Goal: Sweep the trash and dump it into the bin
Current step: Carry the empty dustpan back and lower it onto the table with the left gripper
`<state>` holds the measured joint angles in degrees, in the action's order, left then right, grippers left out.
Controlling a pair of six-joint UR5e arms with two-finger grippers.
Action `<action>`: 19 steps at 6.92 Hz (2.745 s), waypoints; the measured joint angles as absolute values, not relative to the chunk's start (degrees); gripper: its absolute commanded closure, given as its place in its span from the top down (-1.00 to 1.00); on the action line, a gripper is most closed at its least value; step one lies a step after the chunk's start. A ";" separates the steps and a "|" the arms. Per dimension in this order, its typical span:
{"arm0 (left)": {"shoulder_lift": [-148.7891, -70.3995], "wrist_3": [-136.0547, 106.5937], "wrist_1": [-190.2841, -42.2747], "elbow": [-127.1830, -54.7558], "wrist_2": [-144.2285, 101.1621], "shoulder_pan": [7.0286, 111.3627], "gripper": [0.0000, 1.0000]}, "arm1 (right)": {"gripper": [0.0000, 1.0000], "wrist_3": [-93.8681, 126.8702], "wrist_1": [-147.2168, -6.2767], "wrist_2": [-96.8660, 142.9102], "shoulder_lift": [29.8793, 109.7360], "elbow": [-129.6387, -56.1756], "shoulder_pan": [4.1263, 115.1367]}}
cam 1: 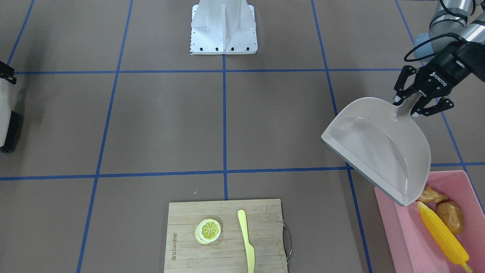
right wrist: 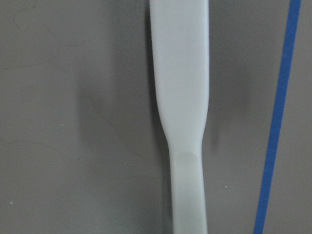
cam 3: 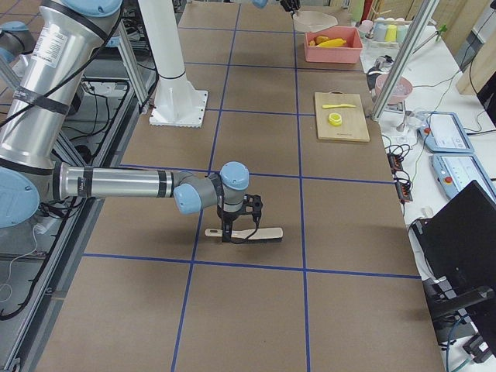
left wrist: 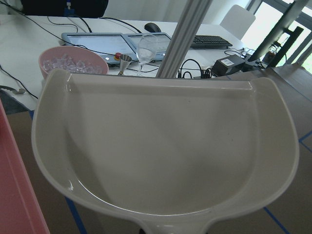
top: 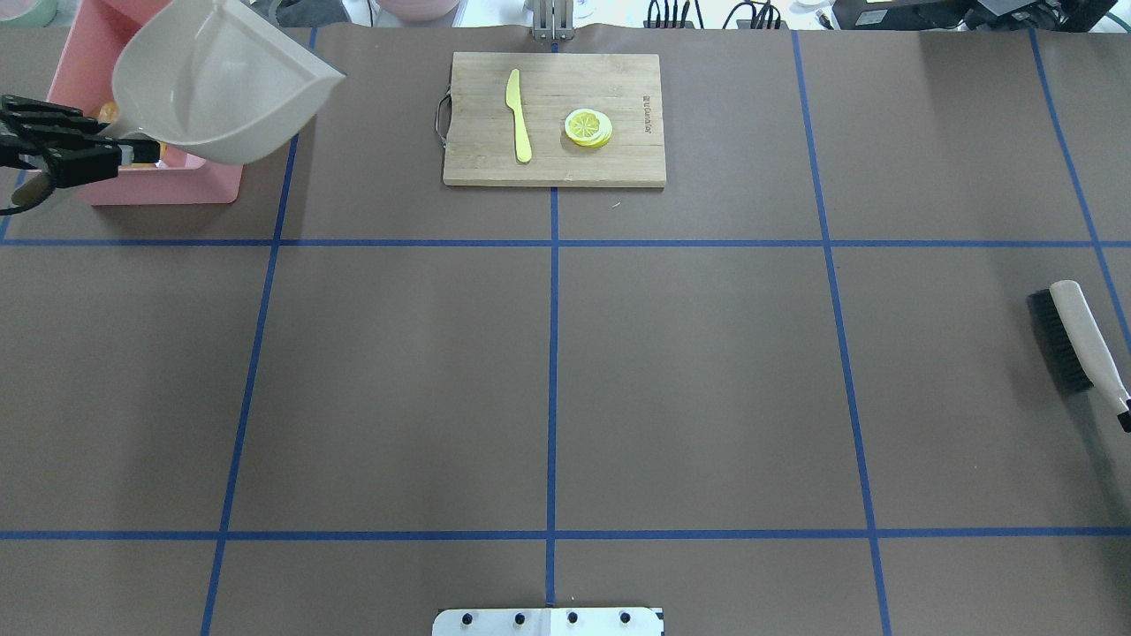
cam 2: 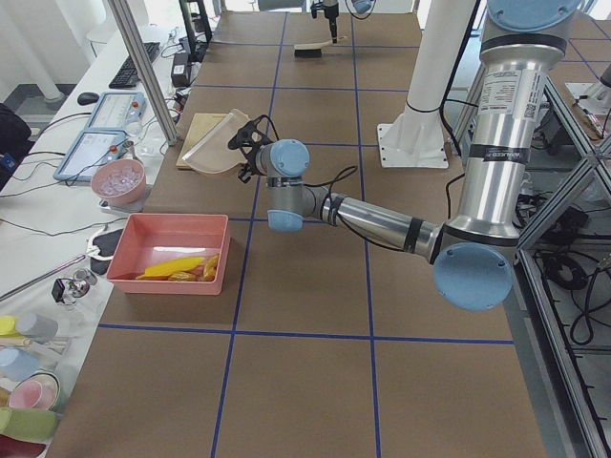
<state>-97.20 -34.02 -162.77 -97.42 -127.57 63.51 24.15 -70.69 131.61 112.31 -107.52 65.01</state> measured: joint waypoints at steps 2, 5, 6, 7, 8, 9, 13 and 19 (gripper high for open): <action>-100.43 -15.64 -155.62 -97.36 -125.33 57.46 -1.00 | 0.99 17.27 -74.23 133.90 112.12 -107.78 72.34; -104.85 -1.17 -144.84 -96.93 -121.17 46.37 -1.00 | 1.00 0.13 -95.34 132.75 105.87 -109.08 85.86; -105.77 0.25 -142.86 -96.69 -121.28 41.93 -1.00 | 1.00 -1.75 -101.40 130.80 102.88 -108.94 88.62; -105.90 0.81 -142.06 -96.69 -121.38 38.20 -1.00 | 1.00 -2.09 -105.06 129.01 101.30 -108.60 90.06; -105.91 1.04 -141.81 -96.78 -121.44 35.91 -1.00 | 1.00 -1.25 -106.60 127.43 100.70 -108.37 90.64; -105.91 2.33 -141.85 -96.90 -121.44 34.88 -1.00 | 1.00 0.70 -106.95 126.94 100.40 -108.48 90.86; -104.01 20.48 -141.92 -96.56 -120.71 34.89 -1.00 | 1.00 3.59 -106.72 127.52 100.51 -109.88 91.00; -104.22 7.67 -139.28 -96.23 -121.38 34.69 -1.00 | 1.00 3.60 -106.53 132.63 100.10 -110.56 90.98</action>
